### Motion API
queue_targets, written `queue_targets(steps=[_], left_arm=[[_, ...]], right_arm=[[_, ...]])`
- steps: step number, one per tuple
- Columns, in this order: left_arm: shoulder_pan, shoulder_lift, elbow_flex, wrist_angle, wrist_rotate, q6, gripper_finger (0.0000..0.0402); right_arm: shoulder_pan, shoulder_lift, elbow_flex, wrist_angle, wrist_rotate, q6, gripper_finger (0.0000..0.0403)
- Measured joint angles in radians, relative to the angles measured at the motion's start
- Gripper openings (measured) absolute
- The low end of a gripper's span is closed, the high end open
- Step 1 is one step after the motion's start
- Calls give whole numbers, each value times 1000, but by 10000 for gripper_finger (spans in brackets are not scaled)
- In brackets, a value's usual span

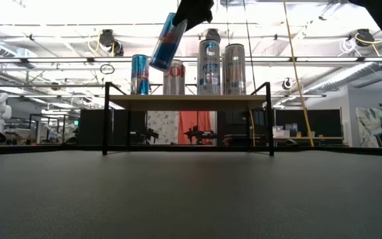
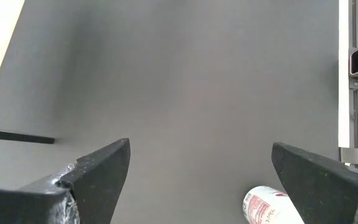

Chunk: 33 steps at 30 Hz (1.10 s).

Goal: Place canned beverage on shelf
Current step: Put the blue soda can on the shelf aligned with the other blue soda can

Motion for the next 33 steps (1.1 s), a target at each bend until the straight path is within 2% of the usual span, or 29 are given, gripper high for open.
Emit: queue_targets(steps=[4,8,33], left_arm=[[0,0,0,0,0,0,393],[0,0,0,0,0,0,393],[0,0,0,0,0,0,393]], right_arm=[[-19,1,0,2,-7,4,192],[-34,1,0,-2,-63,6,193],[-112,76,0,-54,-82,10,194]])
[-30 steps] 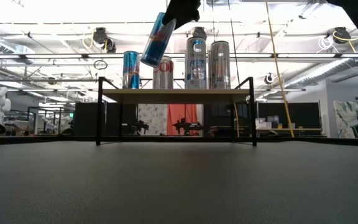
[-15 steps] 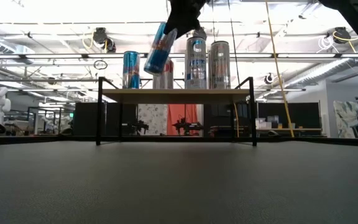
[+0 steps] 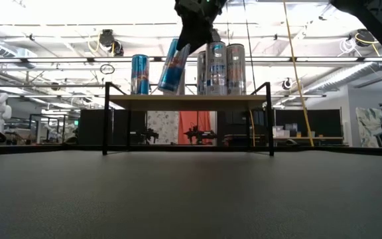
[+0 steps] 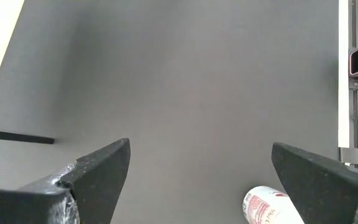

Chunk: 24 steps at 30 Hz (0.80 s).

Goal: Place canned beverage on shelf
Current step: Put the blue soda can on the shelf aligned with the other blue soda can

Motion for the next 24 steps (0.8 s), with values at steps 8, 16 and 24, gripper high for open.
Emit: queue_targets(steps=[8,16,24], left_arm=[[0,0,0,0,0,0,393],[0,0,0,0,0,0,393],[0,0,0,0,0,0,393]], right_arm=[[0,1,0,-5,-1,-10,194],[0,1,0,18,-24,-6,196],[0,1,0,20,-24,3,217]])
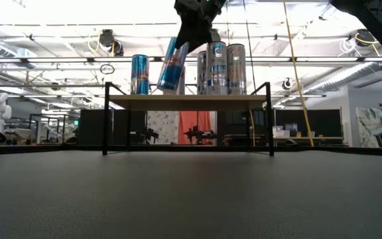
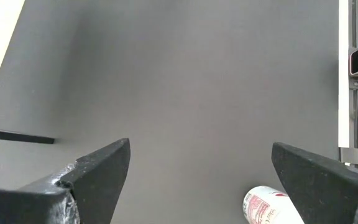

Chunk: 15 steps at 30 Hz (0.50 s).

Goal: Place canned beverage on shelf
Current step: Put the blue soda can on the shelf aligned with the other blue soda can

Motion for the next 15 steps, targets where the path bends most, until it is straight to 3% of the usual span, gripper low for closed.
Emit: queue_targets(steps=[15], left_arm=[[0,0,0,0,0,0,393]], right_arm=[[0,0,0,9,2,-11,222]])
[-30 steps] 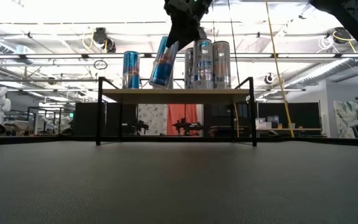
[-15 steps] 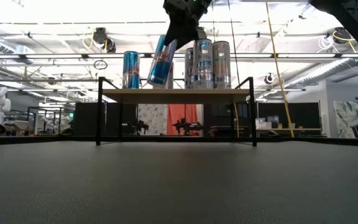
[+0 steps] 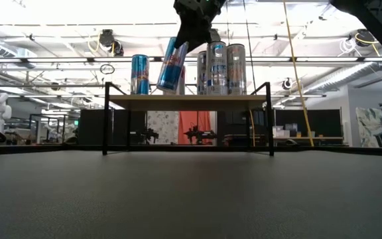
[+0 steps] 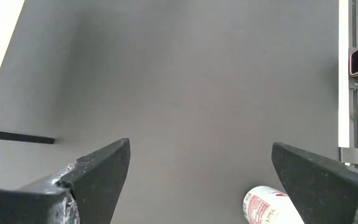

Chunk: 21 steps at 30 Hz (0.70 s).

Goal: Place canned beverage on shelf
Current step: Put the blue soda can on the shelf aligned with the other blue soda can

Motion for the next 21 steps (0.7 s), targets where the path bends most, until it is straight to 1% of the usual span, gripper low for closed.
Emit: queue_targets(steps=[21], left_arm=[[0,0,0,0,0,0,393]], right_arm=[[0,28,0,42,8,-18,222]])
